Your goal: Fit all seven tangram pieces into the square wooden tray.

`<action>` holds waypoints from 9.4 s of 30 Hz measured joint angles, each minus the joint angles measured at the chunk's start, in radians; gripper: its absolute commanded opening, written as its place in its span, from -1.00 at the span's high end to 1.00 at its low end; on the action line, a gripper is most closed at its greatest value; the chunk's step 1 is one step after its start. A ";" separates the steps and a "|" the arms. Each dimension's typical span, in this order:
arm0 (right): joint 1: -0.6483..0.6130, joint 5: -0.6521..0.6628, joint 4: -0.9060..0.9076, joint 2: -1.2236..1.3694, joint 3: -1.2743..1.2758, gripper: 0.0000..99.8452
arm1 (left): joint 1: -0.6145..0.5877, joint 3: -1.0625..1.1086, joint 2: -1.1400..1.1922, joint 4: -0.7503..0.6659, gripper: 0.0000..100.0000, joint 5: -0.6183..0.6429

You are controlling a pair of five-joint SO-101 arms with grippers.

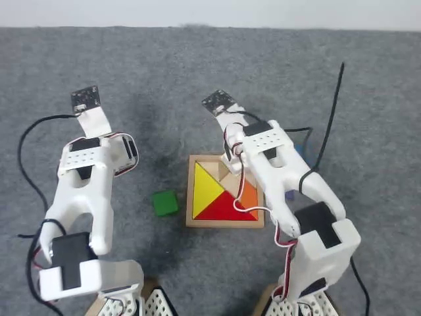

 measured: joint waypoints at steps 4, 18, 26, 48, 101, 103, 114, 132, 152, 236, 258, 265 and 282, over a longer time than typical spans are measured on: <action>0.002 -0.003 0.000 -0.006 -0.005 0.98 | 0.000 0.000 0.000 0.000 0.70 0.000; -0.078 -0.034 -0.003 0.023 -0.018 0.98 | 0.000 0.000 0.000 0.000 0.70 0.000; -0.086 -0.038 -0.003 0.023 -0.018 0.98 | 0.000 0.000 0.000 0.000 0.70 0.000; -0.054 -0.118 -0.031 0.029 -0.064 0.98 | 0.000 0.000 0.000 0.000 0.70 0.000; -0.089 -0.115 -0.005 -0.236 0.227 0.98 | 0.029 0.012 0.000 0.000 0.70 0.000; -0.089 -0.115 -0.005 -0.284 0.256 0.98 | 0.029 0.012 0.000 0.000 0.70 0.000; -0.118 -0.115 -0.012 -0.241 0.292 0.98 | 0.029 0.012 0.000 0.000 0.70 0.000; -0.150 -0.210 -0.034 -0.040 0.094 0.99 | 0.029 0.012 0.000 0.000 0.70 0.000; -0.011 -0.256 -0.034 0.029 -0.014 0.99 | 0.029 0.012 0.000 0.000 0.70 0.000; -0.094 -0.133 -0.020 -0.158 0.150 0.99 | 0.029 0.012 0.000 0.000 0.70 0.000; -0.126 -0.135 -0.017 -0.150 0.216 0.99 | 0.029 0.012 0.000 0.000 0.70 0.000; -0.127 -0.103 -0.031 -0.287 0.381 0.99 | 0.029 0.012 0.000 0.000 0.70 0.000; -0.180 -0.083 -0.031 -0.540 0.623 0.99 | 0.029 0.012 0.000 0.000 0.70 0.000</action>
